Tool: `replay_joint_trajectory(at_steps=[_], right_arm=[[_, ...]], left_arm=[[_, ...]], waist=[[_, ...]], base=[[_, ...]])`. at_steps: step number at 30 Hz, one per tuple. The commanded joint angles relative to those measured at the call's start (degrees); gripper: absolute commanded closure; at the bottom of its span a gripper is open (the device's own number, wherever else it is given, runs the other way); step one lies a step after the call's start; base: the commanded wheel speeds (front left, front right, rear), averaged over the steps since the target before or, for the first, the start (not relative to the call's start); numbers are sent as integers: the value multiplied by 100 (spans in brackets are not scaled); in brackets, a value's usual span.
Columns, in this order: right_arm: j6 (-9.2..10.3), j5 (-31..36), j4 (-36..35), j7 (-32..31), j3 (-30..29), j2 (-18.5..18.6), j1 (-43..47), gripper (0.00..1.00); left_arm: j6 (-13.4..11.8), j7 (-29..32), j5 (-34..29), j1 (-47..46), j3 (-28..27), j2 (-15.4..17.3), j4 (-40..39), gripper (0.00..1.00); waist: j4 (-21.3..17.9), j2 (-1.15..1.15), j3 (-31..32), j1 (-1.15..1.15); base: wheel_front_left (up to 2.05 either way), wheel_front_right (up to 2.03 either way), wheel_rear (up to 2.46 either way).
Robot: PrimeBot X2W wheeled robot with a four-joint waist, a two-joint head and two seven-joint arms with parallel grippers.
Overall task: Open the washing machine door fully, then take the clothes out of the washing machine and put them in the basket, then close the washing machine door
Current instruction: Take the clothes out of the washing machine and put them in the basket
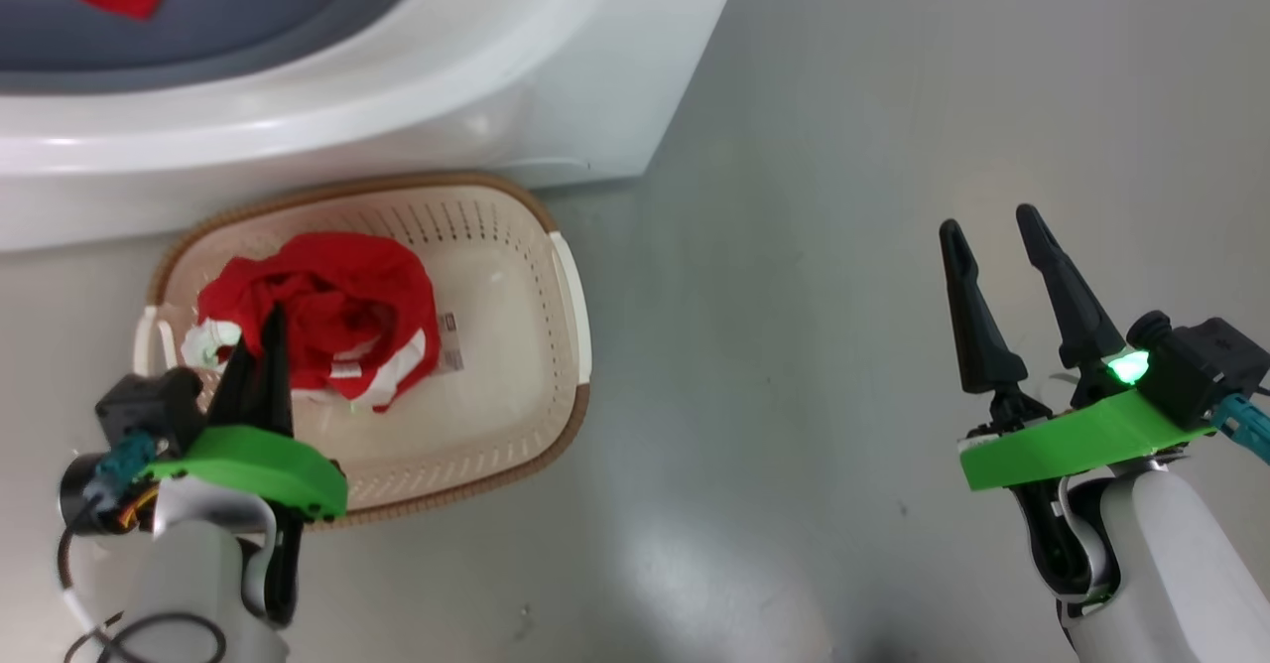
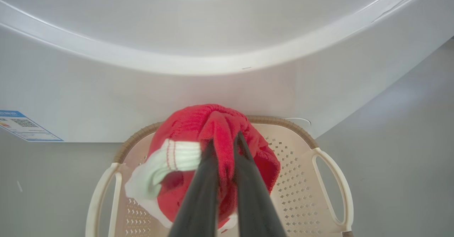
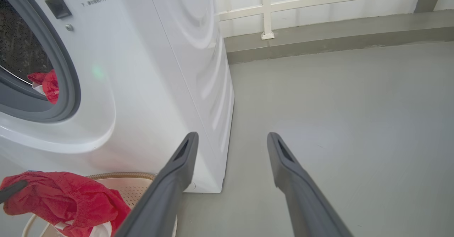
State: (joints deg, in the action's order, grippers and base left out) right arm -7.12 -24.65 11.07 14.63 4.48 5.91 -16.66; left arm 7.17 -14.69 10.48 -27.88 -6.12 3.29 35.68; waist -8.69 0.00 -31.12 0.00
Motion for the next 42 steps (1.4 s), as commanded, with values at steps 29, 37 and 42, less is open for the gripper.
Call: replay_joint_trajectory(at_steps=[29, 37, 42], right_arm=[[-36, -42, -280, 37, 410, -160, -549, 0], [-36, -37, -256, 37, 378, -166, -577, 0], [-36, -17, -226, 37, 369, -153, -586, 0]], left_arm=[[-15, -30, -208, -2008, 445, 648, 3057, 100], [-51, -30, -162, -2134, 386, 699, 3115, 60], [-67, -30, -135, -2116, 354, 670, 3096, 0]], waist=[[-371, 0, -1571, 0], [-382, 0, -1570, 0], [-352, 0, -1470, 0]], base=[[0, 0, 0], [0, 0, 0], [0, 0, 0]])
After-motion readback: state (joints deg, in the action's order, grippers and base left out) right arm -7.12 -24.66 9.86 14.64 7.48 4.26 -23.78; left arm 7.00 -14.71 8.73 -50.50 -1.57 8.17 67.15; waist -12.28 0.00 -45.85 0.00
